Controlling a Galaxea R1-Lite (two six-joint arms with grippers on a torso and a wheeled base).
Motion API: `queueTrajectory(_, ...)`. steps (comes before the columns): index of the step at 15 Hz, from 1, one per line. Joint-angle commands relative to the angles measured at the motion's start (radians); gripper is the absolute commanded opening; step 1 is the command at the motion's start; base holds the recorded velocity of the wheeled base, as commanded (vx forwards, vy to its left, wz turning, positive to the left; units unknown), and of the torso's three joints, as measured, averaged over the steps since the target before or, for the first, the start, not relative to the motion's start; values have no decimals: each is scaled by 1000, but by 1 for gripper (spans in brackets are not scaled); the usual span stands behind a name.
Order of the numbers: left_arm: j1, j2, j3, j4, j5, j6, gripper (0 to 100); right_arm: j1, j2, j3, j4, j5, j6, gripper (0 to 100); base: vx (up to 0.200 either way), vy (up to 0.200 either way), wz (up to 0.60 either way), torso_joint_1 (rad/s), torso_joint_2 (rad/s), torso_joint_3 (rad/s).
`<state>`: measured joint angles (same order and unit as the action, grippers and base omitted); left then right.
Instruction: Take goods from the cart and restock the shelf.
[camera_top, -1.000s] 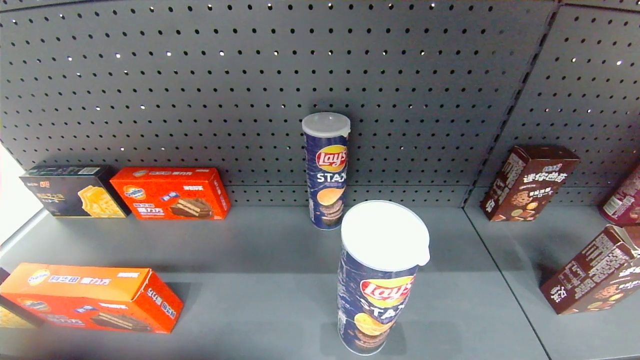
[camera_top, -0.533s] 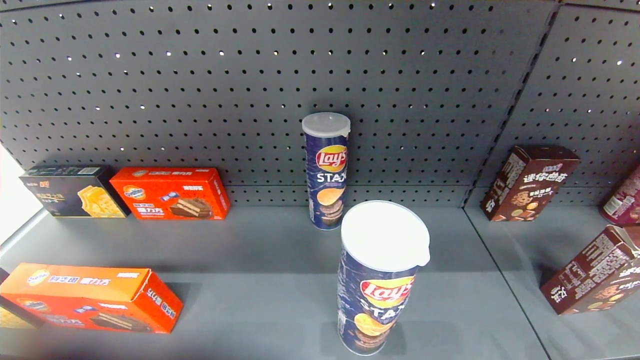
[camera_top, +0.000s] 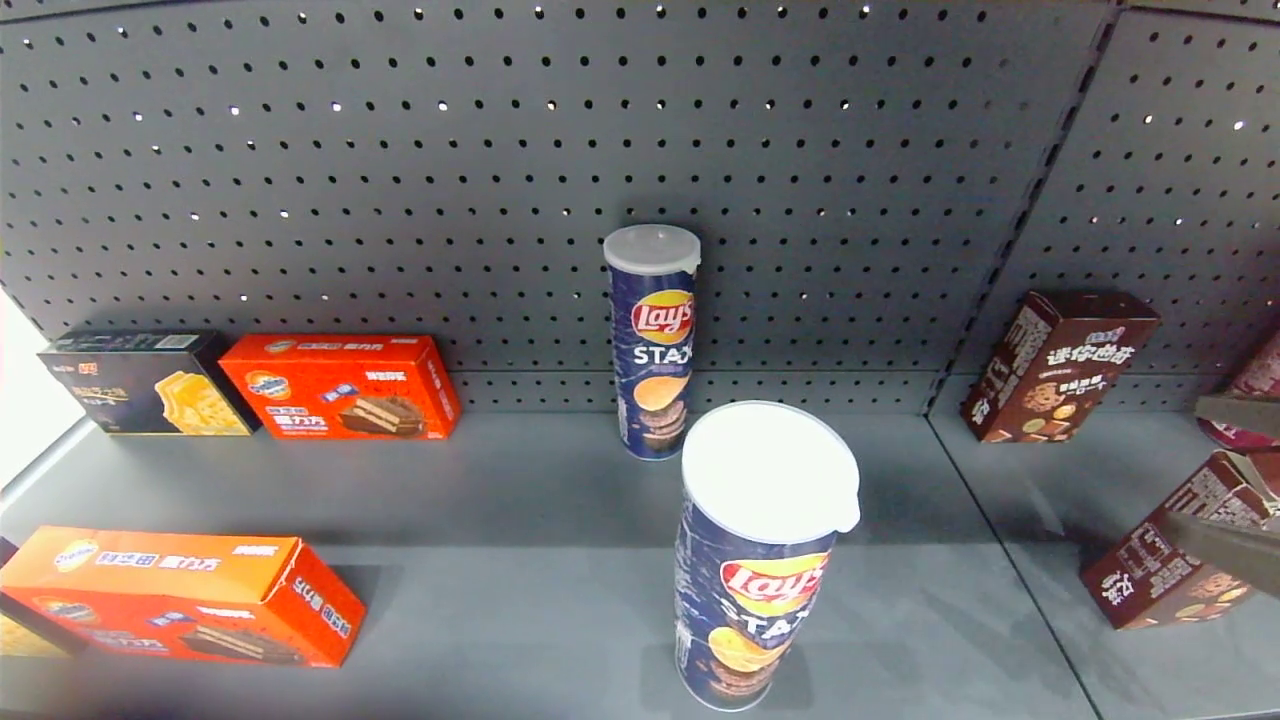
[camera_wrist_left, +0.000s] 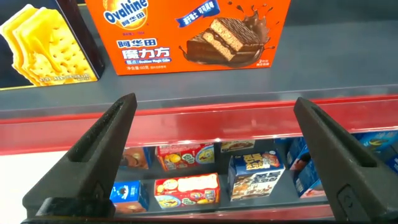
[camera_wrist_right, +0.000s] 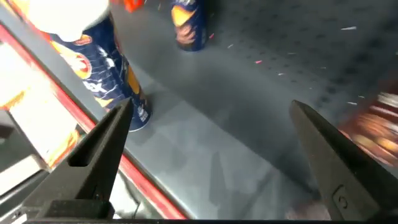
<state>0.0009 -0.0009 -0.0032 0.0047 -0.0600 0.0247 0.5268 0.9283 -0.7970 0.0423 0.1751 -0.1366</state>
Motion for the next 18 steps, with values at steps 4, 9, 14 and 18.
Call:
queueTrajectory(4, 1, 2, 0, 1, 0, 0, 100, 76, 204, -64, -15, 1, -31, 100, 0, 0, 0, 0, 0, 0)
queueTrajectory(9, 1, 2, 0, 1, 0, 0, 100, 140, 273, -54, -13, 0, -44, 100, 0, 0, 0, 0, 0, 0)
queueTrajectory(14, 1, 2, 0, 1, 0, -2, 100, 160, 320, -33, -13, -2, -58, 100, 0, 0, 0, 0, 0, 0)
queueTrajectory(18, 1, 2, 0, 1, 0, -2, 100, 170, 354, -31, -13, -3, -60, 100, 0, 0, 0, 0, 0, 0)
